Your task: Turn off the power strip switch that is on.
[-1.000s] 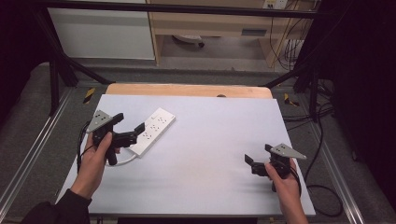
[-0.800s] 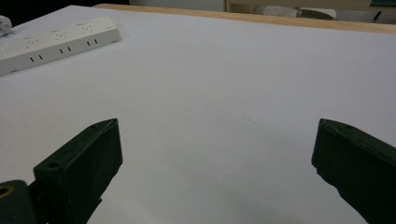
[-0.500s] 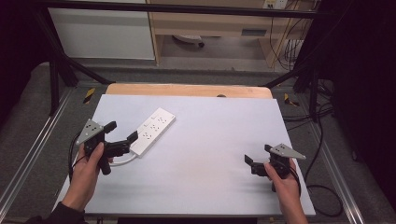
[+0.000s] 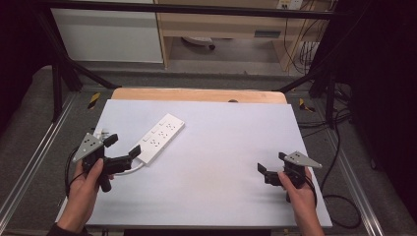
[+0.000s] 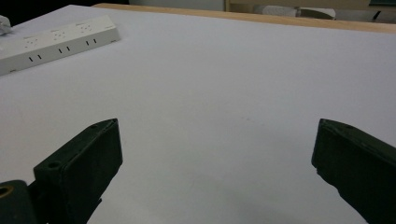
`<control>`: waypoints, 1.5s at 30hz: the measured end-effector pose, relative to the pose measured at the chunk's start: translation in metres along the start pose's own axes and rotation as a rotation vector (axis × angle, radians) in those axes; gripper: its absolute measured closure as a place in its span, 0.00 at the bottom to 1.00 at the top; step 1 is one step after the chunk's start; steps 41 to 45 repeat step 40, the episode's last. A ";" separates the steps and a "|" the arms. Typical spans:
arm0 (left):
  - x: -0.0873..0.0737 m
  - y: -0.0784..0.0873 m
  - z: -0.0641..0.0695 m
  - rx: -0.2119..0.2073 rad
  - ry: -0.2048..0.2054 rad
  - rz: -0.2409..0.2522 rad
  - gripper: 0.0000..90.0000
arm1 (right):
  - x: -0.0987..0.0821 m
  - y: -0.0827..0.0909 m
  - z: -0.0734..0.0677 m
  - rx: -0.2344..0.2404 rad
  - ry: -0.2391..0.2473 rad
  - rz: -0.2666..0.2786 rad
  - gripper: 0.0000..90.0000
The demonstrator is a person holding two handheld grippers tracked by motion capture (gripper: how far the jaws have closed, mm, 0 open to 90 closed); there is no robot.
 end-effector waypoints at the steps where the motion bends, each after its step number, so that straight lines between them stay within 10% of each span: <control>1: -0.001 0.001 -0.001 0.001 0.001 0.001 0.05 | 0.000 0.000 0.000 0.000 0.000 0.001 0.03; 32: -0.059 0.008 0.006 0.008 -0.013 -0.095 0.06 | -0.002 -0.002 0.003 -0.014 0.003 -0.010 0.02; 40: -0.065 0.006 0.017 -0.014 -0.031 -0.114 0.06 | -0.016 -0.017 0.022 -0.149 -0.031 -0.096 0.03; 45: -0.065 0.006 0.017 -0.014 -0.031 -0.114 0.06 | -0.016 -0.017 0.022 -0.149 -0.031 -0.096 0.03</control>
Point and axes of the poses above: each handheld gripper's, and its own axes: y roughly backward along the jaws, x roughly out of its top, z roughly to its right, the point moved 7 cm from there along -y, roughly forward along the jaws, and after that the axes turned 12 degrees about -y, right-handed, at the moved point
